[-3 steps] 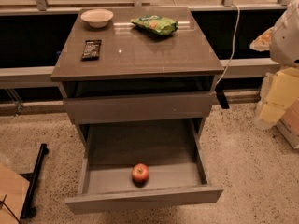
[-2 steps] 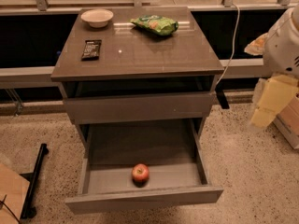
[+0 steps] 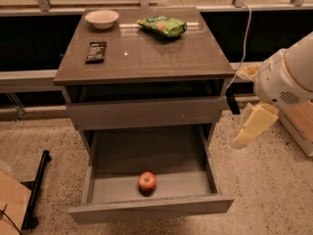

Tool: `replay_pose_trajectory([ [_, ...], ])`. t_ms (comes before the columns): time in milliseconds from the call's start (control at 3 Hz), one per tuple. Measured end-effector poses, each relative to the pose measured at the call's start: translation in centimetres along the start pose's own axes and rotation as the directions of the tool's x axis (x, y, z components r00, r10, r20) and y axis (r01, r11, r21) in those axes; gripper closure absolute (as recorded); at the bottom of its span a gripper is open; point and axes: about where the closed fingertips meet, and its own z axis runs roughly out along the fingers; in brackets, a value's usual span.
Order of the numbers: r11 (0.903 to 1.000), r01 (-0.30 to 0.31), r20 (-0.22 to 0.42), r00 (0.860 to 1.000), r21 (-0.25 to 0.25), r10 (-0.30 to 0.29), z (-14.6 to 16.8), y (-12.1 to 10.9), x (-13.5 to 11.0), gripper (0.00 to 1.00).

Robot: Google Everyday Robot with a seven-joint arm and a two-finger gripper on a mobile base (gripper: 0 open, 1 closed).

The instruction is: Pick apple from middle drawer and place on counter

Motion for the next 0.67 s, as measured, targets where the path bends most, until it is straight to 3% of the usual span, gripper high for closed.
replay_pose_trajectory([
  [333,0.9985,-0.002,0.128,0.992,-0.055,0.009,4.66,-0.39,0.51,0.00],
  [667,0.9974,0.002,0.146,0.989,-0.072,0.008,5.54,-0.38,0.61,0.00],
])
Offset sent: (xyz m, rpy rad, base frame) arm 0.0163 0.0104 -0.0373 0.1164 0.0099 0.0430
